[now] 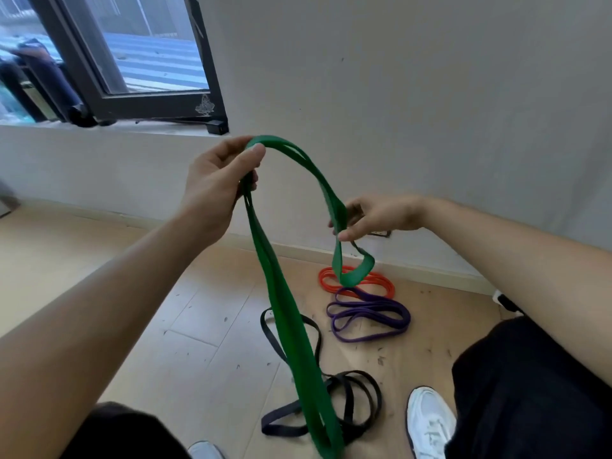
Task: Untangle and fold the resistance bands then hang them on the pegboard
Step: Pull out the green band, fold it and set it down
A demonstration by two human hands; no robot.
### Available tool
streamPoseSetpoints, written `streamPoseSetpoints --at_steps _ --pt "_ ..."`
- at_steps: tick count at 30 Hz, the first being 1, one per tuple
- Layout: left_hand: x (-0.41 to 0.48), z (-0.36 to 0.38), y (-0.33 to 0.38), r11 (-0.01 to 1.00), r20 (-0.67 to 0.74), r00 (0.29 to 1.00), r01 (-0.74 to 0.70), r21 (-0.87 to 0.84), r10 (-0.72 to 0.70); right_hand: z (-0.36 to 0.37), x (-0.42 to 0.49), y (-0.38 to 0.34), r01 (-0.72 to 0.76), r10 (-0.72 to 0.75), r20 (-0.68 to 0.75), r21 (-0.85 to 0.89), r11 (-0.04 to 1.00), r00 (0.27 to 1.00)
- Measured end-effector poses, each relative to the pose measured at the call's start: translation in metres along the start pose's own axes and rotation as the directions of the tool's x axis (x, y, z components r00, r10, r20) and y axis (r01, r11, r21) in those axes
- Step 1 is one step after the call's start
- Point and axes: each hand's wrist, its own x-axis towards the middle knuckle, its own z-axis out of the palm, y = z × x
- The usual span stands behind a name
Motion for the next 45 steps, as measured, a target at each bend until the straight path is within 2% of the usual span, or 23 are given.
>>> streamPoseSetpoints --at_steps 3,5,7,9,14,19,22,24,31,33,36,39,45 --pt "-0.005 0.009 -0.007 0.992 0.074 0.997 0.007 0.129 -0.016 0.010 0.002 -0.026 0.114 -0.110 -0.036 0.138 0.984 0.993" --pt "-0.009 0.014 -0.015 0.974 0.115 0.993 0.004 0.227 -0.031 0.013 0.005 -0.042 0.226 -0.191 -0.153 0.261 0.939 0.970" --pt "-0.011 0.015 -0.022 0.961 0.144 0.988 0.006 0.276 -0.047 0.017 0.009 -0.051 0.300 -0.224 -0.258 0.311 0.902 0.940" --pt "-0.010 0.011 -0.027 0.957 0.151 0.987 0.011 0.291 -0.057 0.021 0.012 -0.055 0.330 -0.242 -0.311 0.270 0.905 0.919" --pt "-0.010 0.004 -0.030 0.945 0.161 0.984 0.017 0.325 -0.073 0.026 0.011 -0.061 0.346 -0.283 -0.339 0.141 0.928 0.897" --pt "-0.013 0.004 -0.028 0.958 0.244 0.960 0.067 0.279 -0.138 0.022 0.008 -0.064 0.403 -0.309 -0.396 0.181 0.897 0.865" --pt "-0.019 0.005 -0.039 0.920 0.324 0.924 0.068 0.387 -0.204 0.017 0.004 -0.069 0.477 -0.327 -0.465 0.253 0.842 0.823" --pt "-0.022 0.005 -0.051 0.892 0.356 0.897 0.084 0.444 -0.261 0.010 0.001 -0.071 0.525 -0.309 -0.542 0.304 0.795 0.781" --pt "-0.026 0.011 -0.063 0.875 0.459 0.788 0.196 0.443 -0.410 -0.017 -0.011 -0.069 0.615 -0.158 -0.743 0.394 0.683 0.651" --pt "-0.024 0.013 -0.059 0.886 0.434 0.815 0.195 0.421 -0.385 -0.025 -0.014 -0.064 0.613 -0.106 -0.760 0.424 0.666 0.641" --pt "-0.016 0.010 -0.047 0.927 0.311 0.901 0.202 0.315 -0.302 -0.034 -0.016 -0.051 0.592 -0.029 -0.780 0.450 0.669 0.626" --pt "-0.010 0.002 -0.038 0.963 0.207 0.949 0.202 0.178 -0.237 -0.035 -0.014 -0.034 0.517 0.009 -0.756 0.457 0.724 0.655" --pt "-0.004 -0.006 -0.033 0.985 0.076 0.986 0.144 0.090 -0.151 -0.025 -0.012 -0.009 0.327 -0.020 -0.596 0.412 0.850 0.803"
